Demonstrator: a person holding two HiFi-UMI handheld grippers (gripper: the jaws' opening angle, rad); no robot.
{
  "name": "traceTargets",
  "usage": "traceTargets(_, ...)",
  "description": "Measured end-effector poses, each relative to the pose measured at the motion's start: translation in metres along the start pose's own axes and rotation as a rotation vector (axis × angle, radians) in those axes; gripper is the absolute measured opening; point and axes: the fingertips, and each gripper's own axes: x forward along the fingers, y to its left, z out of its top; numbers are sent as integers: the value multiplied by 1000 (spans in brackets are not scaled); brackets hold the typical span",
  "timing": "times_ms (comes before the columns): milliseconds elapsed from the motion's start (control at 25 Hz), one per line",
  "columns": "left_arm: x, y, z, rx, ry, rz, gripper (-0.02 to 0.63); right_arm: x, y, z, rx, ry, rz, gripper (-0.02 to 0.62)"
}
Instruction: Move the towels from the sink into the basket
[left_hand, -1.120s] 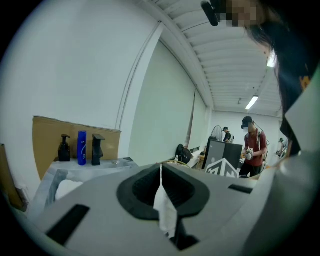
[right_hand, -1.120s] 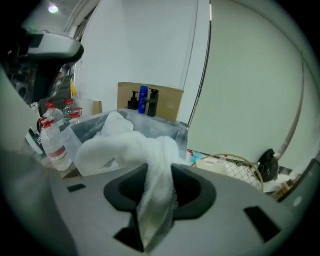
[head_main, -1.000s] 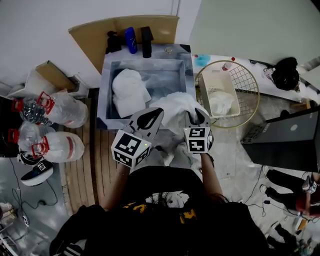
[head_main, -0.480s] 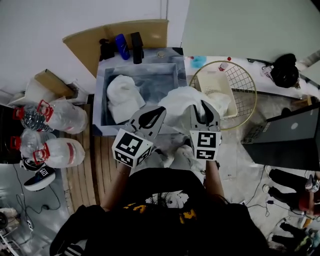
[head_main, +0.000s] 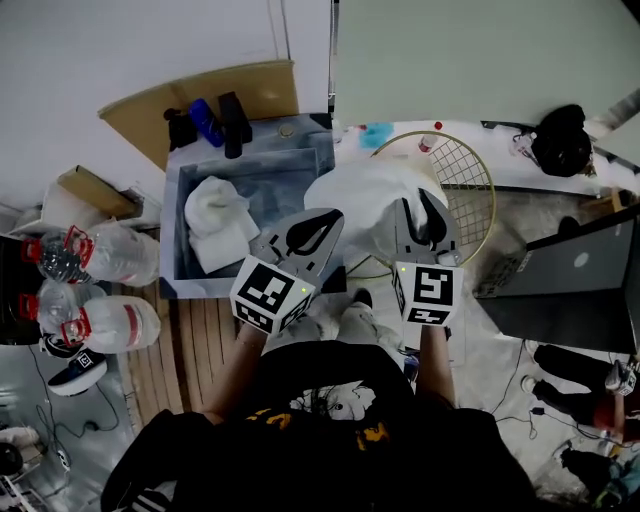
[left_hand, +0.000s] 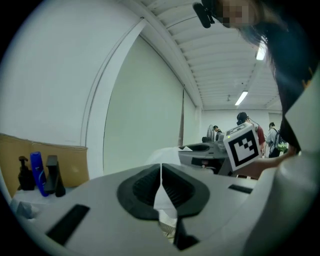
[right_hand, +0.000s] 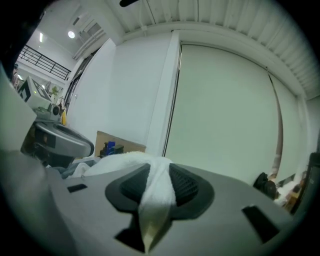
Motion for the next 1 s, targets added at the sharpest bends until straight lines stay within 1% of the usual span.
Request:
traceTargets(120, 33, -6, 4, -1, 6, 2, 11, 9, -37, 0, 0, -14, 2, 114)
traceTargets(240, 64, -11, 9, 0, 10, 22, 11, 23, -70, -8, -3, -12, 11, 114)
traceTargets(480, 122, -24, 15, -2, 26, 40, 11, 61, -134, -47, -15, 42, 30, 114)
traceTargets(640, 157, -28, 14, -8, 46, 41, 11, 94, -171, -89, 0, 115, 50, 114)
traceTargets(760, 181, -28, 8, -10, 68, 49, 11, 126, -192, -130, -5, 180, 70, 114)
traceTargets(1000, 218, -17, -4, -29, 116, 60, 11, 194, -205, -235, -67, 388, 129, 114)
